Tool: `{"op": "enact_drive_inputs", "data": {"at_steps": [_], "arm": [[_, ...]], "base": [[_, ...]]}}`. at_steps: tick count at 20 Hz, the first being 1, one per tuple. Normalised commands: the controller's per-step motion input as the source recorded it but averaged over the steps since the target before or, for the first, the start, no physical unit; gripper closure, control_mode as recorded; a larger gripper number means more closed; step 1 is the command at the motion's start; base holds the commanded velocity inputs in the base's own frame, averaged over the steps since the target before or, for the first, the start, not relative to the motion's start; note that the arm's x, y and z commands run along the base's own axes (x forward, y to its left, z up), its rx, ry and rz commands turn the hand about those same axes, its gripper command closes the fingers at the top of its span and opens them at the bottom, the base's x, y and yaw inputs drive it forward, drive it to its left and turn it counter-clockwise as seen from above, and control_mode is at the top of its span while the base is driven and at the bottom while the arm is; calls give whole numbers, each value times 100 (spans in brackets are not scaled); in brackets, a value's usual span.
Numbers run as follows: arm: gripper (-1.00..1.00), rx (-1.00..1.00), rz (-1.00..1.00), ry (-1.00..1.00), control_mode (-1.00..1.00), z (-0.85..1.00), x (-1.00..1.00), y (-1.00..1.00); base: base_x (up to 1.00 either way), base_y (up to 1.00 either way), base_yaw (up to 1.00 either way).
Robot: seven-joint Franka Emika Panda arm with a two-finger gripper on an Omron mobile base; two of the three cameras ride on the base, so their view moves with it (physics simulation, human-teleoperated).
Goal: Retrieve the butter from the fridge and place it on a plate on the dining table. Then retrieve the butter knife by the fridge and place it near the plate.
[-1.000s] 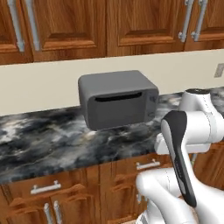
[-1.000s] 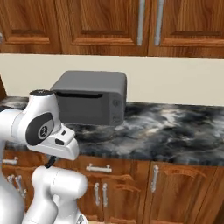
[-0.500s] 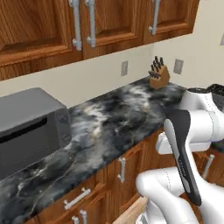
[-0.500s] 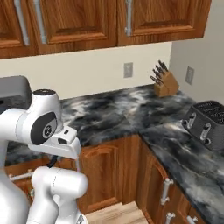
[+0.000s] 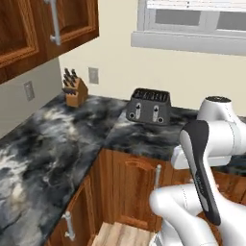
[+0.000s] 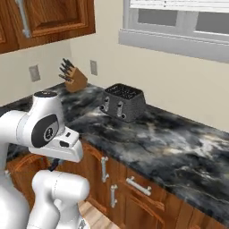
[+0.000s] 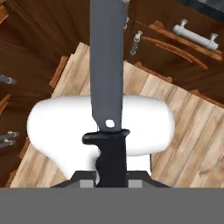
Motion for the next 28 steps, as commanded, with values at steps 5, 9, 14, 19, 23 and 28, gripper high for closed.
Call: {"op": "enact_drive_inputs", "data": {"at_steps": [5,9,14,19,23,28], "arm": [[100,0,0,0,100,0,0,0],[100,0,0,0,100,0,0,0],[100,0,0,0,100,0,0,0],[100,0,0,0,100,0,0,0],[100,0,0,0,100,0,0,0],[100,0,0,0,100,0,0,0]], "base": [[0,-41,-86],[0,-54,-85],[0,-62,-84],[1,-69,-82],[1,-62,-84],[0,-55,-86]]}}
